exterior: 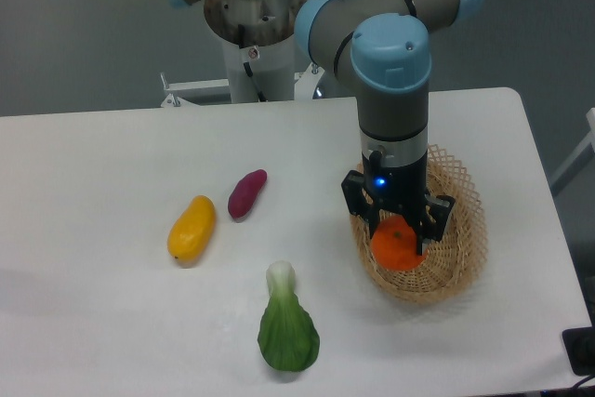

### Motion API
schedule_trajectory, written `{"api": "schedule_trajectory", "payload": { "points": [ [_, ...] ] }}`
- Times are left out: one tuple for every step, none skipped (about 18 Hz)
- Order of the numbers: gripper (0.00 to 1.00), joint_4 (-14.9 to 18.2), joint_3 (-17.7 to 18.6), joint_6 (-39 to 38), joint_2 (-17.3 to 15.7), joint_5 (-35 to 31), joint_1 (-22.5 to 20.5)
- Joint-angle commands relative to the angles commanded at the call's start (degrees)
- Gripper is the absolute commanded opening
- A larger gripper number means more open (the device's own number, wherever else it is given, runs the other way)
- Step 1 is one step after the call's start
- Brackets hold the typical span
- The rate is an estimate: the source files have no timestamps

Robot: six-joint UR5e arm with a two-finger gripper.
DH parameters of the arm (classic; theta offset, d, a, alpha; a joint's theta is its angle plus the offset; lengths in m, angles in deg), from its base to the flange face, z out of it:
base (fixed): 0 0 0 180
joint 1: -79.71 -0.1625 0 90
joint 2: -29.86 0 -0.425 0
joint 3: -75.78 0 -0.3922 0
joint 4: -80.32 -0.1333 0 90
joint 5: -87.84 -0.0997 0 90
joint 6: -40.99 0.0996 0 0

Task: Place the orange in the basket
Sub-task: 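Hold the orange inside the wicker basket with the gripper, then lower the held orange deeper into the wicker basket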

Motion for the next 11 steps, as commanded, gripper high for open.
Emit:
{"api": "schedule_trajectory", "payload": {
  "points": [
    [0.6,-0.3,0.5,1.7,0.1,-0.1,-0.1],
    [0.6,-0.5,1.1,2.6,0.2,-0.1,-0.3],
    [0.6,-0.6,1.6,4.2,0.2,-0.1,-1.2],
    [0.6,-0.8,2.2,6.1,0.3,-0.1,-1.8],
    [0.6,-0.8,2.7,7.4,0.4,-0.1,-2.3],
    [0.6,-1.1,4.1,9.4,0.7,-0.1,-2.7],
    [0.6,-3.0,5.8,11.6,1.0,-0.5,-3.2],
    [0.6,-4.7,6.9,12.8,1.2,-0.6,-3.4],
    [0.6,-6.2,8.1,13.9,1.7,-1.0,-3.9],
    [0.6,-7.1,9.1,15.5,1.9,-1.7,-4.0],
    [0.6,-7.6,10.1,17.3,2.1,-2.7,-4.7]
  ]
}}
